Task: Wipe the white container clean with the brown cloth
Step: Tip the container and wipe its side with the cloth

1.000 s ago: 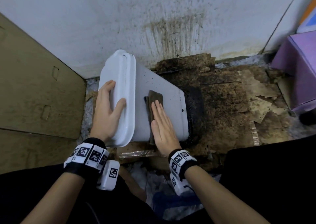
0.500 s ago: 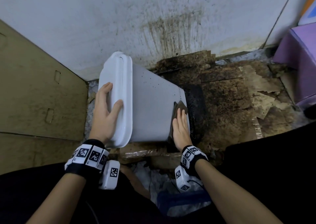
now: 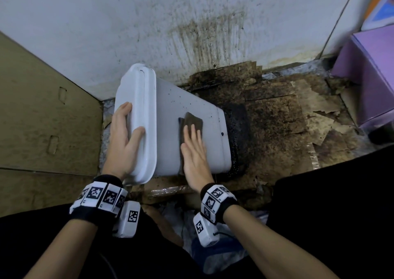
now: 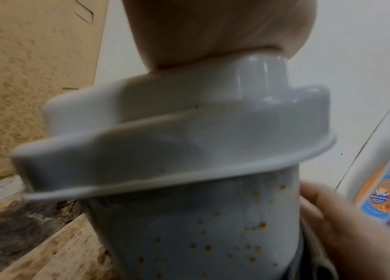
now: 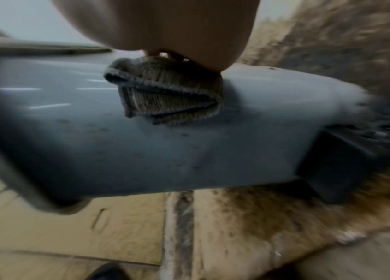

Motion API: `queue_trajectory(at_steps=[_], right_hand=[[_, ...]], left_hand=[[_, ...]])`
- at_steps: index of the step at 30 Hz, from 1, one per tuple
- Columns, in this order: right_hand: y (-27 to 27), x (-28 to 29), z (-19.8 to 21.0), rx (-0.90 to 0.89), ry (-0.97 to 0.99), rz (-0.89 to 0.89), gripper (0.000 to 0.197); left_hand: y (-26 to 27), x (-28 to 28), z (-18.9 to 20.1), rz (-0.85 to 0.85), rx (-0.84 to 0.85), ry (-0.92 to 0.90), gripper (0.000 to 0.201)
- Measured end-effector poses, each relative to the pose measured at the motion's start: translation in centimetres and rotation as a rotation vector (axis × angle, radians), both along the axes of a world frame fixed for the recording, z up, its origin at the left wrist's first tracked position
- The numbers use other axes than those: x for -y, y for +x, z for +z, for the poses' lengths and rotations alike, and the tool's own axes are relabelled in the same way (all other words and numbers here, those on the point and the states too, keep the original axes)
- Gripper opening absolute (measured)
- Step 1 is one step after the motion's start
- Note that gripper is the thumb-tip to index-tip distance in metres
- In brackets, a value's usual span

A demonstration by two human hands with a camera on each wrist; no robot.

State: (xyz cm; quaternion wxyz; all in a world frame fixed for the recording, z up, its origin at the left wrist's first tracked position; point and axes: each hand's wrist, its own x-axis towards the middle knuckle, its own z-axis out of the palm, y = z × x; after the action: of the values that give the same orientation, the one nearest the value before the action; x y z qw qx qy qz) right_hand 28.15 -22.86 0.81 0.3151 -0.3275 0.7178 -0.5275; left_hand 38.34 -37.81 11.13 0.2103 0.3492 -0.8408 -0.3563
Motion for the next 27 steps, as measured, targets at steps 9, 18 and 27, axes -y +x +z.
queue_trajectory(at_steps=[9, 18, 27], right_hand=[[0.1, 1.0, 1.2, -0.136, 0.006, -0.027, 0.053], [-2.6, -0.3, -4.0, -0.121, 0.083, -0.024, 0.054], [-5.0, -1.3, -9.0, 0.087, 0.335, -0.200, 0.056]], left_hand=[[-0.5, -0.3, 0.2, -0.014, 0.025, -0.007, 0.062], [-0.4, -0.4, 0.3, 0.009, -0.010, 0.032, 0.061], [-0.2, 0.0, 0.0, 0.005, -0.043, 0.054, 0.058]])
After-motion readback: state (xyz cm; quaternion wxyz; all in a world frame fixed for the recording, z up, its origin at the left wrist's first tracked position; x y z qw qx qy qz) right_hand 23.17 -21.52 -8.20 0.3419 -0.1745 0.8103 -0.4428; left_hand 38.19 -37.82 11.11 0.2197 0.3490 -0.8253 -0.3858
